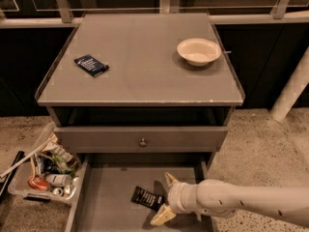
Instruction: Pick rxbar chocolate from middle drawer and place on counter
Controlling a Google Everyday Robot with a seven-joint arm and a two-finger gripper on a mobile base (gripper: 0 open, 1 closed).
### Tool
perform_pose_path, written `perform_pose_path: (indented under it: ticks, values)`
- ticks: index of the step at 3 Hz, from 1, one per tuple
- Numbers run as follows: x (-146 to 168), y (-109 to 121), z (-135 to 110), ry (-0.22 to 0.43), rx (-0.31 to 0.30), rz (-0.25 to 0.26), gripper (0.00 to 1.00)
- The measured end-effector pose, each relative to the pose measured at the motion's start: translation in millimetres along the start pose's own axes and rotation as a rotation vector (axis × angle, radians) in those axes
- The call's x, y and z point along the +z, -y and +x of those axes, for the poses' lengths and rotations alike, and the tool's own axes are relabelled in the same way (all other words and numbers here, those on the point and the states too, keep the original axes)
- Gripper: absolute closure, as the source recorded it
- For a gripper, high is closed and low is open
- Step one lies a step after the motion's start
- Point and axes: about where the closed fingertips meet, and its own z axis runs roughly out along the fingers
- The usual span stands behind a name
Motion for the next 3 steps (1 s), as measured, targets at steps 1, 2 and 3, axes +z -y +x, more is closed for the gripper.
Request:
perform_pose_path:
  ticks: [1,2,3]
  values:
    - [16.1,2.7,11.4,-0.010,0.021,-0.006,0.00]
    - [33.2,-2.0,15.3,-0.005,0.035,-0.025,0.00]
    - [48.8,-4.6,18.1,0.003,0.047,-0.035,0.00]
